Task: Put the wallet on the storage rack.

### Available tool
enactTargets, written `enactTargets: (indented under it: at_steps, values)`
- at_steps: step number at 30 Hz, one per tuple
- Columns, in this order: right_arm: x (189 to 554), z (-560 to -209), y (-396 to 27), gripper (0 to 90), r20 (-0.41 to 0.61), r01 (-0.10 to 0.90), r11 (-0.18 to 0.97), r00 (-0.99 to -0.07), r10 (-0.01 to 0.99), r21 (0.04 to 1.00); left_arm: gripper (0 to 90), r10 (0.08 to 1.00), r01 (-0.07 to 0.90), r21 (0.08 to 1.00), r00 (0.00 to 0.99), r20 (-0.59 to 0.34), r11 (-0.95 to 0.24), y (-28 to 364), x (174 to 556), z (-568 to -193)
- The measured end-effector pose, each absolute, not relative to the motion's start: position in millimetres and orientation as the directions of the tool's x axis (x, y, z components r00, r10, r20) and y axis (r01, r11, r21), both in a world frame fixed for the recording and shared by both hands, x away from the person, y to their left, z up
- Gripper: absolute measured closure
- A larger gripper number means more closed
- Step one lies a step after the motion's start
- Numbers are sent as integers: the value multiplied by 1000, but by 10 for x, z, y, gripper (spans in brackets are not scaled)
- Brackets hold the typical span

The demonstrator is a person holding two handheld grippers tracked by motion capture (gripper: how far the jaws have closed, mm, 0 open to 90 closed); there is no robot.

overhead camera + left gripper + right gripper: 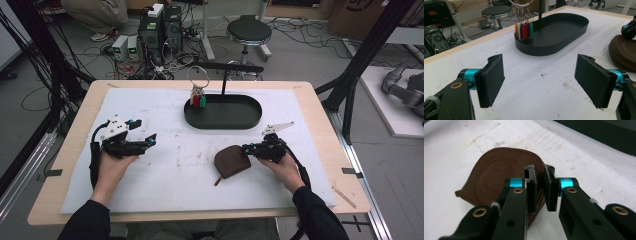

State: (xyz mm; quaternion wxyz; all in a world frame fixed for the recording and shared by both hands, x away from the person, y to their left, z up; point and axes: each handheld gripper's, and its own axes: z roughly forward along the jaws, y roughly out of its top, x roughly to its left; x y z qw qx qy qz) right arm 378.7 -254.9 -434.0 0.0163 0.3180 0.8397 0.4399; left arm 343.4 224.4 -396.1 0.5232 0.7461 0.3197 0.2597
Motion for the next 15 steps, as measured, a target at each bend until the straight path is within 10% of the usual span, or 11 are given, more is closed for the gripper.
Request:
enactTargets:
  at_steps: [15]
  values:
    - [3616, -4093, -2479, 878, 136, 328, 311, -851, 507, 892, 236, 717, 185, 958, 697, 31, -221, 2160, 3418, -3919]
